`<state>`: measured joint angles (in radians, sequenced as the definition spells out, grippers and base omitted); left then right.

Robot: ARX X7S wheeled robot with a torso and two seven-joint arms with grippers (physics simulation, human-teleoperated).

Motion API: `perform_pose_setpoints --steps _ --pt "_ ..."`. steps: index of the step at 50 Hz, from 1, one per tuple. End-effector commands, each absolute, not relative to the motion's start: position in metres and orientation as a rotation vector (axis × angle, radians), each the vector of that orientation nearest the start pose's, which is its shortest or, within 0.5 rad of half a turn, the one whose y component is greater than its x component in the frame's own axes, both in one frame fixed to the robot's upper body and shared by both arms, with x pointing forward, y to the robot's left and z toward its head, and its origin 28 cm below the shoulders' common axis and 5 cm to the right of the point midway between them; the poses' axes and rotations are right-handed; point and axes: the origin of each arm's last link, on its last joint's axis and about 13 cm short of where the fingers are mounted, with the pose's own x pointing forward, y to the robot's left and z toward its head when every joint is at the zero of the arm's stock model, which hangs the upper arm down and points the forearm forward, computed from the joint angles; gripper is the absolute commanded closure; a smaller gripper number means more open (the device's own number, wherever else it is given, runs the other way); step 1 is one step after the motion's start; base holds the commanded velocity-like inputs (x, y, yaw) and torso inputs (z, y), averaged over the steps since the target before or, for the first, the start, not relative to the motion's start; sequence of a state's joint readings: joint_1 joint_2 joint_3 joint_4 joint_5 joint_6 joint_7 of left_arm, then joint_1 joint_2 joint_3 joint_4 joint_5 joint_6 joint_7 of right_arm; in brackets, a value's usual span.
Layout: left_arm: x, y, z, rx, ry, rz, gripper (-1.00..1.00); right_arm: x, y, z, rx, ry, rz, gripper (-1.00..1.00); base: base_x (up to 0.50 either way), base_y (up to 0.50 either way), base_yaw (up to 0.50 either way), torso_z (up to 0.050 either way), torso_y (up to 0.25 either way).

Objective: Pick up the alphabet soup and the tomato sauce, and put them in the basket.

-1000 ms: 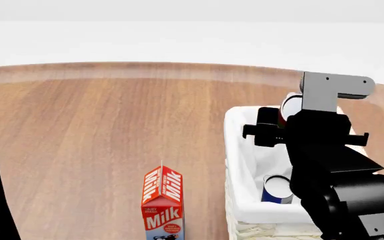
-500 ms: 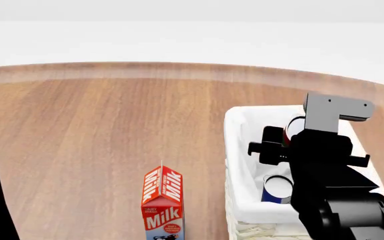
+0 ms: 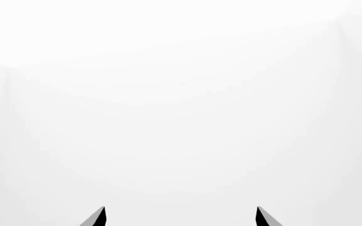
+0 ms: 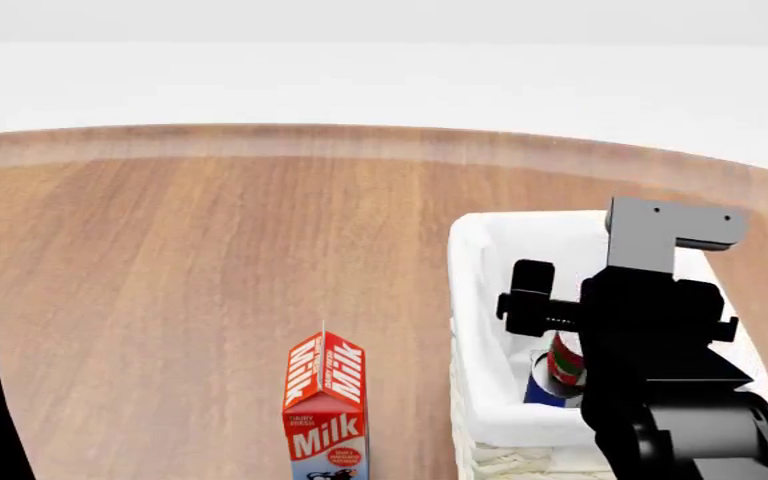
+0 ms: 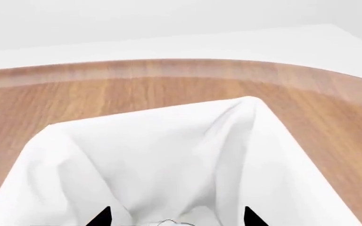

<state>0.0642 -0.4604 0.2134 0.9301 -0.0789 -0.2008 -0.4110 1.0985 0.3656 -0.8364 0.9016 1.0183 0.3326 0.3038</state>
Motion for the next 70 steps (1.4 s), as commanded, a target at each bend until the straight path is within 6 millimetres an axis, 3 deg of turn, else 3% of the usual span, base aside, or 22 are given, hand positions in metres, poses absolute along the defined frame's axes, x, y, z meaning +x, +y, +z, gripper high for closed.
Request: perform_pose_setpoints --steps 1,11,20,38,49,66,70 --pt "0.151 0.215 0.168 0.152 -0.622 -0.017 -1.0 0.388 -0.155 0.123 0.041 0.393 -0.125 -1.0 0.0 0.0 0.0 0.0 0.0" --pt "0.151 0.215 0.168 0.153 -0.622 -0.016 -1.0 0.39 -0.154 0.129 0.031 0.322 -0.118 -1.0 0.0 0.0 0.0 0.0 0.0" --pt "0.152 0.215 0.167 0.153 -0.621 -0.016 -1.0 0.392 -0.153 0.153 0.006 0.047 -0.121 -1.0 0.0 0.0 0.0 0.0 0.0" --pt "0.151 0.215 0.167 0.154 -0.623 -0.014 -1.0 0.387 -0.148 0.182 0.0 -0.258 -0.117 -1.0 0.0 0.0 0.0 0.0 0.0" --pt "0.149 0.217 0.169 0.152 -0.627 -0.01 -1.0 0.375 -0.144 0.217 0.034 -0.519 -0.104 -1.0 0.0 0.0 0.0 0.0 0.0" --pt "0.148 0.216 0.17 0.137 -0.63 -0.019 -1.0 0.353 -0.137 0.239 0.071 -0.688 -0.064 -1.0 0.0 0.0 0.0 0.0 0.0" --pt "0.148 0.216 0.169 0.129 -0.628 -0.024 -1.0 0.34 -0.135 0.25 0.113 -0.76 -0.063 -1.0 0.0 0.0 0.0 0.0 0.0"
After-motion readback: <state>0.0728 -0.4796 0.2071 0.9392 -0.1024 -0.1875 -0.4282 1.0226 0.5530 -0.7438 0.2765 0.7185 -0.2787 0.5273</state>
